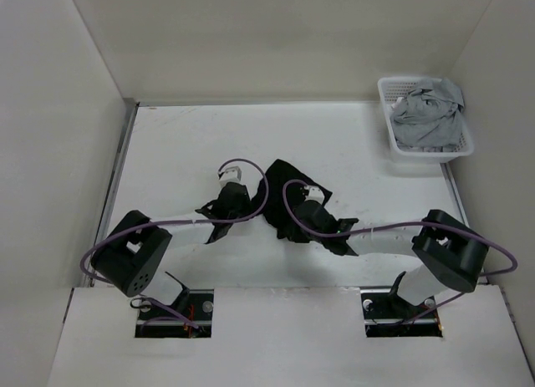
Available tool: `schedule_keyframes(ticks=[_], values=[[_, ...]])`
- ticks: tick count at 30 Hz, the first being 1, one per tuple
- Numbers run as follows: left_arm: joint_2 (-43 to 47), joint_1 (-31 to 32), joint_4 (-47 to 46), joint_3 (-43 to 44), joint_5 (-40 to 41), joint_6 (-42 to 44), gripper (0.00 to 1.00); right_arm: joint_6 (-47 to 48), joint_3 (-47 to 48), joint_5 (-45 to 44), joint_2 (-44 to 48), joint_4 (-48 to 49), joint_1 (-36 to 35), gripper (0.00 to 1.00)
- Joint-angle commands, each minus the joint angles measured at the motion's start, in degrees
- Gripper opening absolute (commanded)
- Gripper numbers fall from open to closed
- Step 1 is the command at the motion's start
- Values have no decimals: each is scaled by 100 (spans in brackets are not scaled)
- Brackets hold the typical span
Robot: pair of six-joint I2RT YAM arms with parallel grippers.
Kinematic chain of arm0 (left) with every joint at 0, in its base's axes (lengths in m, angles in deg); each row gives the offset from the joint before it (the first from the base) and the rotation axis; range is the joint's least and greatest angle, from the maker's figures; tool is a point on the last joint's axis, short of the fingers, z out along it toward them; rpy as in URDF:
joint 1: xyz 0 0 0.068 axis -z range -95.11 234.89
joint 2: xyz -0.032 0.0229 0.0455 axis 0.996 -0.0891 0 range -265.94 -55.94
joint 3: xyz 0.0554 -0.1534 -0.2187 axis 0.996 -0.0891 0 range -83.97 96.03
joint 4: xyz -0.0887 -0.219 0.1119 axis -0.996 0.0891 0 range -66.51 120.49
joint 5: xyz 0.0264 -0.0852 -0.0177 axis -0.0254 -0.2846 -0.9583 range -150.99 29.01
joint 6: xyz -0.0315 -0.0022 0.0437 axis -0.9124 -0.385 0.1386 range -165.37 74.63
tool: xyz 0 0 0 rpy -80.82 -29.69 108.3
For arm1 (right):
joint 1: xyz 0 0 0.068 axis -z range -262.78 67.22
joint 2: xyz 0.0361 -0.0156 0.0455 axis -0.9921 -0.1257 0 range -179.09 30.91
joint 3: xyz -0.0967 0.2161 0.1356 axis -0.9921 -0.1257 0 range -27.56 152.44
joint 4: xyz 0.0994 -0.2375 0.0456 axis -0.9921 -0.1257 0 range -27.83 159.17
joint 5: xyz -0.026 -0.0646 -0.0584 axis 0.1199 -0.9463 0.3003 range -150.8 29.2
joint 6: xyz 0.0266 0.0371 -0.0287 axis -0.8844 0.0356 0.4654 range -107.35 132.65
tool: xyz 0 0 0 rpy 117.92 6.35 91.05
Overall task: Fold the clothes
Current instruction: Flatten the tank top out
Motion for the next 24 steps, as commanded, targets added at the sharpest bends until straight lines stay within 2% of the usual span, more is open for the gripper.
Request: schedule_keyframes(ticks=[1, 3, 6, 10, 16, 20, 24], values=[[-203, 51, -70, 208, 19, -2, 24, -124, 93, -93, 38, 460, -39, 16], [-239, 59, -140, 243, 28, -2, 12, -72, 84, -128, 179, 487, -39, 11], [128, -2, -167, 252, 54, -142, 4, 42, 84, -154, 669, 408, -39, 9], [1322, -55, -27, 278, 300, -205, 1, 341, 198, -154, 1793, -39, -39, 9], [3133, -248, 904, 840, 643, -82, 0, 1131, 1022, -163, 3596, -892, 110, 8], [4154, -415, 1388, 1515, 889, -20, 0, 1746, 2138, -330, 4186, -1332, 304, 8], [4428, -433, 1573, 2298, 1012, 234, 0, 2257, 3036, -541, 4293, -1438, 277, 9]])
